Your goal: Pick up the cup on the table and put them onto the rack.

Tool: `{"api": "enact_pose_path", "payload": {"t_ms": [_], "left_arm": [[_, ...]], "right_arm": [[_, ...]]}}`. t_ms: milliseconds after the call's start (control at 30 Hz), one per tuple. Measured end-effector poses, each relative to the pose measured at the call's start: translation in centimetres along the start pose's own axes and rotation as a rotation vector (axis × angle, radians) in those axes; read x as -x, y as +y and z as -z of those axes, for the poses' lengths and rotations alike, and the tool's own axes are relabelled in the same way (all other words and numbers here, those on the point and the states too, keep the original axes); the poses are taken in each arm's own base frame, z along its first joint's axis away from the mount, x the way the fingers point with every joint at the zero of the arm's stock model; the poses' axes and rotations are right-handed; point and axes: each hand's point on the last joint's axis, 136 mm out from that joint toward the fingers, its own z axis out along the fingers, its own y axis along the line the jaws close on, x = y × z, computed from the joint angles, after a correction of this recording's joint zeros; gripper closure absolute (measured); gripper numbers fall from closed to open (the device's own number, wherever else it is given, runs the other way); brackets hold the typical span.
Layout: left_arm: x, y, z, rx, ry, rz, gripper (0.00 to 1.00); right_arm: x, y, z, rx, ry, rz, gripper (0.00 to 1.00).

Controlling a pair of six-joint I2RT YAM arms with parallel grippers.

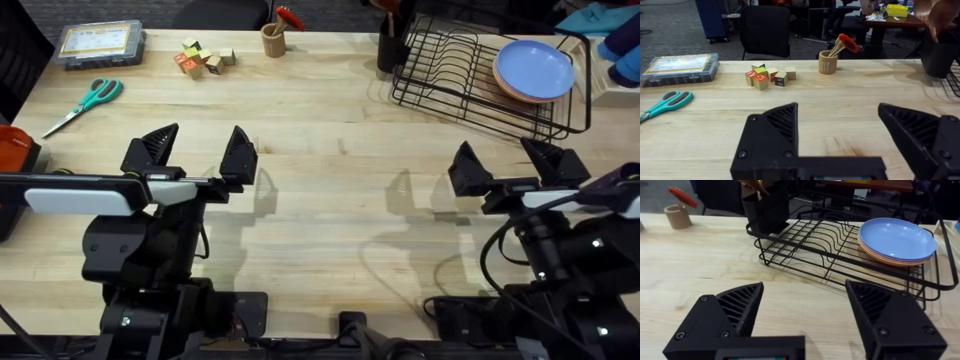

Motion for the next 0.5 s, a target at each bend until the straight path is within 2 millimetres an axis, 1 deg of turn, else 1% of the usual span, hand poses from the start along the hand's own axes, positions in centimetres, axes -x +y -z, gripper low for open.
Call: {"api": "enact_pose_path", "payload": {"t_ms": [167,267,333,367,400,433,500], "left_arm": [[0.0,0.0,0.0,0.000,0.000,-0.001,0.008],[0.1,0.0,0.0,0.000,-0.003,-0.001,0.008],[0.0,0.0,0.0,0.000,0.002,-0.001,0.008],[-0.6,0.0,0.2,0.001,0.052,-0.001,0.008],[0.0,0.0,0.8,0.001,0.093,-0.001,0.008],[2.4,0.0,1.8,0.001,0.085,-0.001,0.008],[4.4,-0.1,2.5,0.001,0.067,-0.001,0.008]], "right_arm": [[-0.1,0.0,0.0,0.000,0.005,0.000,0.006],[0.8,-0.2,0.0,-0.015,-0.033,0.020,0.006],[0.1,-0.3,0.0,-0.015,-0.001,0.022,0.006],[-0.3,-0.2,0.3,-0.014,0.043,0.021,0.006],[-0.8,-0.2,1.3,-0.013,0.139,0.020,0.006],[0.2,-0.2,2.2,-0.012,0.189,0.019,0.006],[1.7,-0.2,2.8,-0.011,0.202,0.022,0.006]]}}
